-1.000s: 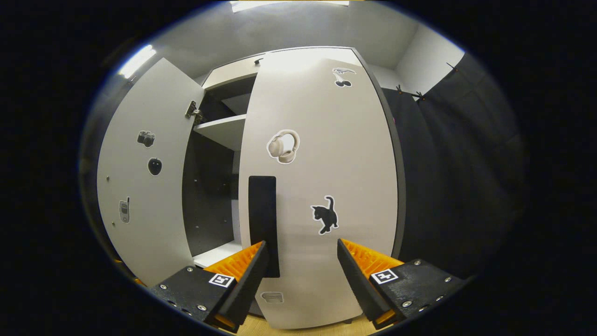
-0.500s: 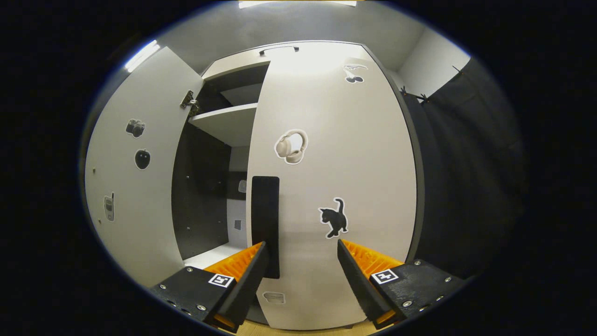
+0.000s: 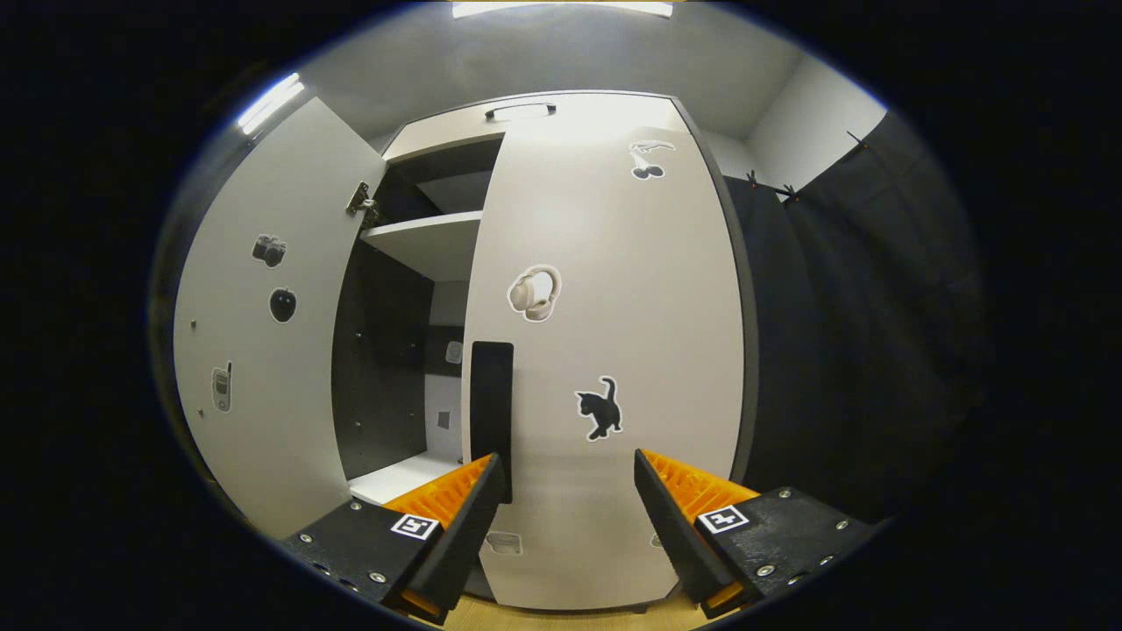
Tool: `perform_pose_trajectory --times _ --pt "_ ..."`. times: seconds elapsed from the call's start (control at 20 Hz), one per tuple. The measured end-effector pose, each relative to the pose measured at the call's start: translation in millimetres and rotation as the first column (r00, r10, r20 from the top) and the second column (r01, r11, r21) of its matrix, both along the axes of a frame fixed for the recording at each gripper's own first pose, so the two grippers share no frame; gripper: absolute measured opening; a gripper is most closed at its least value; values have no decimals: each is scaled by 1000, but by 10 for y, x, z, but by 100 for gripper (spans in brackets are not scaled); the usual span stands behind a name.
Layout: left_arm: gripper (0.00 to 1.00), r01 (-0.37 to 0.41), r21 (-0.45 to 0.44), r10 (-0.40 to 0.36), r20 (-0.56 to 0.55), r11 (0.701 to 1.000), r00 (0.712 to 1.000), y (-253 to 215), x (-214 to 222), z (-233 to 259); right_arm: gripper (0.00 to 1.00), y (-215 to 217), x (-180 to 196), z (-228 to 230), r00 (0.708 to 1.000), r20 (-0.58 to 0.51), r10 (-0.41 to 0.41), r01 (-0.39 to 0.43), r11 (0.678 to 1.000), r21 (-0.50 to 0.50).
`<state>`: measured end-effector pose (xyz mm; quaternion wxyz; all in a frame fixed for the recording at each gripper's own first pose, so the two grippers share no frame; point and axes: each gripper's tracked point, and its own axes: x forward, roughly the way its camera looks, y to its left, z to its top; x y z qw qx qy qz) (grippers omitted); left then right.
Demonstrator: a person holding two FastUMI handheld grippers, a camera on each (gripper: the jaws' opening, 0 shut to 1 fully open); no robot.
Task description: Grab one shoe with the right hand and put it into the shoe cabinet, grab the other shoe with the left hand and put it into the shoe cabinet; then close the right door with the right hand and the left door with the left hand.
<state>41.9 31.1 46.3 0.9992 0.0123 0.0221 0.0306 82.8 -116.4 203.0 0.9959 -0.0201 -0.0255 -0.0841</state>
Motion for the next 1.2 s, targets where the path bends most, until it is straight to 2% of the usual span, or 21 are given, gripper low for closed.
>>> perform_pose_trajectory --times 0.2,0.45,0.6,0.7,0.75,0.8,0.9,1.05,1.2 --pt "96 -15 -27 16 15 1000 1000 17 -107 139 92 -140 -335 -3 1000 4 -23 23 1000 14" --pt "99 -116 -57 120 81 992 989 433 -349 626 92 -345 -552 -166 998 -22 -63 64 998 28" --pt "96 -224 -31 226 99 974 969 947 -406 923 92 -399 -598 -263 997 -39 -70 72 997 36" --pt "99 -269 -25 270 108 963 957 1281 -323 1087 92 -403 -609 -309 996 -50 -69 71 997 44" --pt "94 -279 -25 280 106 960 954 1432 -241 1157 92 -401 -615 -323 996 -54 -67 69 996 48" --pt "96 -282 -25 283 105 959 953 1545 -140 1213 92 -400 -627 -314 996 -53 -65 68 996 51" --pt "94 -279 -16 279 110 960 954 1732 112 1301 92 -398 -644 -290 997 -47 -64 67 997 50" --pt "94 -260 -24 261 82 965 962 1821 460 1231 92 -388 -666 -241 996 -46 -73 75 996 40" --pt "96 -279 -35 281 80 960 956 1956 570 1235 92 -424 -659 -185 995 -40 -90 92 995 35"
